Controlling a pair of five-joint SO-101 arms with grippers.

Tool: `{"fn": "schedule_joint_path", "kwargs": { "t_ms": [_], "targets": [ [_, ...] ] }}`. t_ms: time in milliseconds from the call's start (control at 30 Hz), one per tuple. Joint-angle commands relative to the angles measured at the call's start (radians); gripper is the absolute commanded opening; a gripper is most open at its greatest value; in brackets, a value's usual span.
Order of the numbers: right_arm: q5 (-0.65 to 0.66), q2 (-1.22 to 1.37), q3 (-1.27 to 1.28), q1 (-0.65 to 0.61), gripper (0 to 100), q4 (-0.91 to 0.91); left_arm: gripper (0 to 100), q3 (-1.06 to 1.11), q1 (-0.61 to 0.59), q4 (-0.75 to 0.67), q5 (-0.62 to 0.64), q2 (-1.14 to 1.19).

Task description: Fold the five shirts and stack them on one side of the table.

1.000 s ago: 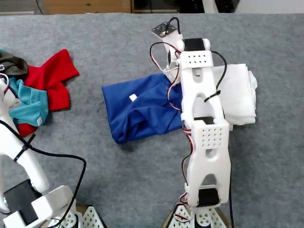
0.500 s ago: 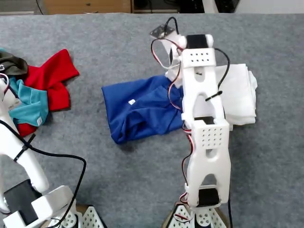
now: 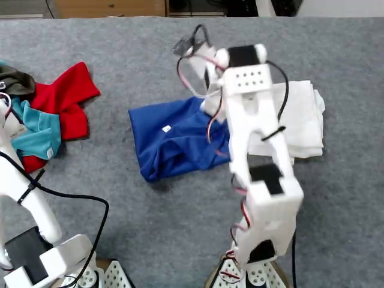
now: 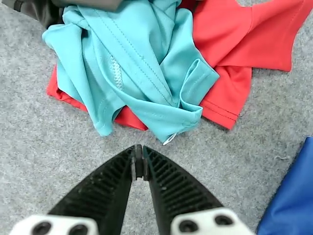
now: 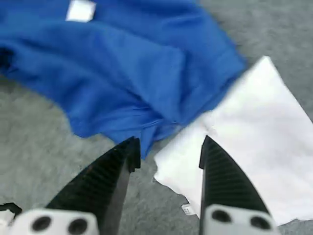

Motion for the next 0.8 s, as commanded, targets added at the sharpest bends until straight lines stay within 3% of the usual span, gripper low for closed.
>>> {"fn": "schedule_joint_path", "kwargs": {
  "t_ms": [0, 367, 767],
  "targets": [
    [0.061, -0.246, 0.328, -0.056, 19.9, -0.123, 2, -0.005, 0.002, -0.006, -0.005, -0.033],
    [0.086, -0.593, 1.029, -0.166, 20.3, -0.514, 2, -0.005, 0.002, -0.006, -0.005, -0.027],
    [0.086, -0.585, 1.202, -0.205, 20.0, -0.738, 2, -0.003, 0.002, -0.006, -0.002, -0.027]
  ]
}}
